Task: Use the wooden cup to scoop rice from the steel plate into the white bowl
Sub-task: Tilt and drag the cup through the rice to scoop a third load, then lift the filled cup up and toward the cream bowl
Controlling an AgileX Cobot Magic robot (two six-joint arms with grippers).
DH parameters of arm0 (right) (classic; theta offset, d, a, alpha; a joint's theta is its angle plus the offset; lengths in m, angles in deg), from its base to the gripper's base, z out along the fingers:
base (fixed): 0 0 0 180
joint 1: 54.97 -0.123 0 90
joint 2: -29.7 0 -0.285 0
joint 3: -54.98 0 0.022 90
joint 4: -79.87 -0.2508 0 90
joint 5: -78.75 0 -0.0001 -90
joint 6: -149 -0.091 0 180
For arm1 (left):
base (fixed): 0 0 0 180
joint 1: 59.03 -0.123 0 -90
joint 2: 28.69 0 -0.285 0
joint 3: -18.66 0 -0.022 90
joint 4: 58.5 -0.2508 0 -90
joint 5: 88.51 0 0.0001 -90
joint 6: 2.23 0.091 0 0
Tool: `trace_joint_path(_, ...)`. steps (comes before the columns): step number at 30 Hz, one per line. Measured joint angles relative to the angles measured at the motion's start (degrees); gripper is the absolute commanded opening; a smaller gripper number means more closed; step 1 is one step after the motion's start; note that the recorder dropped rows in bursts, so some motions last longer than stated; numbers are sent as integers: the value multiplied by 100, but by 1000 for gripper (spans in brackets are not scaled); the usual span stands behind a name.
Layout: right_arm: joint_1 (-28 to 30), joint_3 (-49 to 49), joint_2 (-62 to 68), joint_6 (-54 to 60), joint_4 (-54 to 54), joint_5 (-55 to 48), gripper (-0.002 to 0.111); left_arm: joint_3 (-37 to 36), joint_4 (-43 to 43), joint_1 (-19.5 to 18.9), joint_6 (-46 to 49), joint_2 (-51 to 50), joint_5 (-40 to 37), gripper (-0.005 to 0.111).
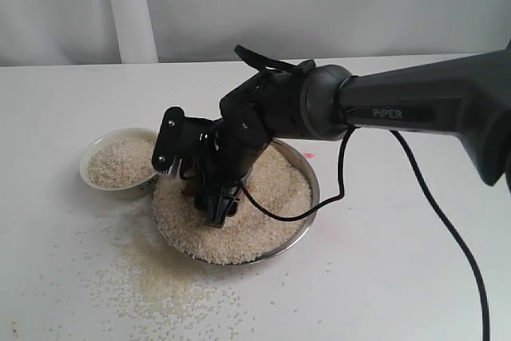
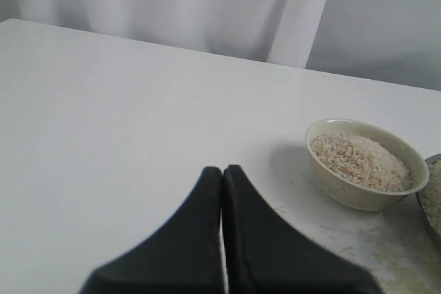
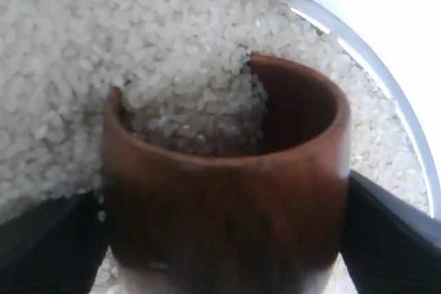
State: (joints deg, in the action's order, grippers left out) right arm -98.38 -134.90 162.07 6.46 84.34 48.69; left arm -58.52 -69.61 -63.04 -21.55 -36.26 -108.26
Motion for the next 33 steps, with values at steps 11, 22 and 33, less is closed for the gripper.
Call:
trace_joint_path(11,292,1107,-713,0,-644,1113,0,0,0,0,0,0,0,0)
trace_joint_path(22,303,1914,-975,-21,-1168,2333,0,0,0,0,0,0,0,0)
trace_joint_path(33,290,815,-1239,-21,-447,992,0,0,0,0,0,0,0,0)
